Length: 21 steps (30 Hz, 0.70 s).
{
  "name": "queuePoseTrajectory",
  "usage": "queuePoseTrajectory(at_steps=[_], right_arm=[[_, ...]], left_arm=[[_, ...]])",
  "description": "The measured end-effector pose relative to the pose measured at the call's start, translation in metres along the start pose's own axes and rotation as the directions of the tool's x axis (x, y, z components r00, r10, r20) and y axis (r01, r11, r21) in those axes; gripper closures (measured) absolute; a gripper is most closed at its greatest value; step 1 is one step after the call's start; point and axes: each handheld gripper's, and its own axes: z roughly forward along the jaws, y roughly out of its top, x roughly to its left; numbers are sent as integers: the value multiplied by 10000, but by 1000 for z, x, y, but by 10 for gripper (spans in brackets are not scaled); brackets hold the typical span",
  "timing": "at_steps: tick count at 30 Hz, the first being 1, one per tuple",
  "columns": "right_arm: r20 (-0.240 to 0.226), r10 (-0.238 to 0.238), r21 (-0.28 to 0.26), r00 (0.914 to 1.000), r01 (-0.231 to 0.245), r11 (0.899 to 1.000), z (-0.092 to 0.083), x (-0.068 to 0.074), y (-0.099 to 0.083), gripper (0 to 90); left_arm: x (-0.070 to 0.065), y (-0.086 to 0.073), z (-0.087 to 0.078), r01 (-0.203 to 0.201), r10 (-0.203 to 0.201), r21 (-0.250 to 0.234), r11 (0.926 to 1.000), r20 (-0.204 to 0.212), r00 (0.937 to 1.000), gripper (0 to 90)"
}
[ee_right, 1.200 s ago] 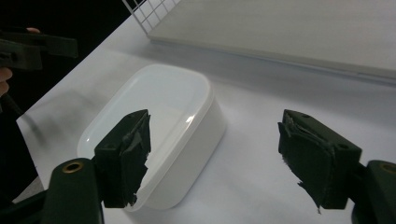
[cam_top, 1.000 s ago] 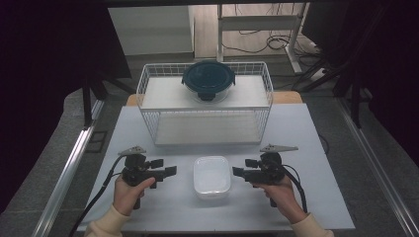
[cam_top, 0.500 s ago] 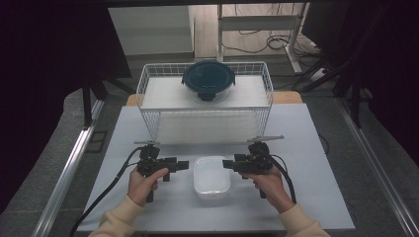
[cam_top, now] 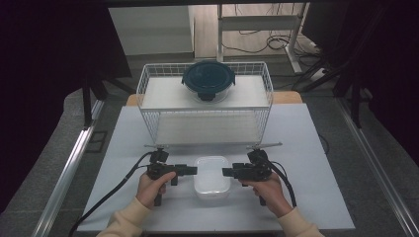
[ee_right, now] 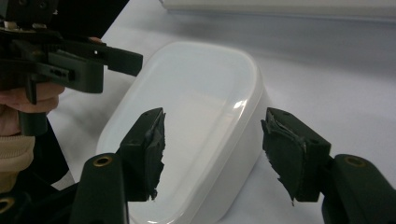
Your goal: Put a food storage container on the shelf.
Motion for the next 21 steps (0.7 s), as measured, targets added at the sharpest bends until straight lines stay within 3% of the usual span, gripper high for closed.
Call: queuePoseTrajectory(at_steps=[5, 9, 13, 17, 21], right_arm=[[-266, 336, 153, 9991, -332, 9993, 5, -4, -3, 423], [-739, 707, 329, 9947, -685, 9971, 8, -7, -5, 439], [-758, 846, 401, 9935, -818, 9958, 8, -9, -6, 493], [-860, 1253, 341, 9884, -1228, 9918, 6, -13, -8, 615], [-931, 1502, 275, 9843, -1483, 9886, 2, -14, -9, 653]], left_arm=[[5, -3, 9, 336, -349, 326, 9989, 411, 9985, 335], [9, -6, 12, 990, -1035, 461, 9940, 1075, 9888, 409], [12, -8, 9, 1156, -1198, 417, 9924, 1182, 9857, 492], [12, -11, 7, 1196, -1223, 335, 9923, 981, 9876, 601], [9, -12, 2, 1014, -1023, 144, 9947, 997, 9897, 674]])
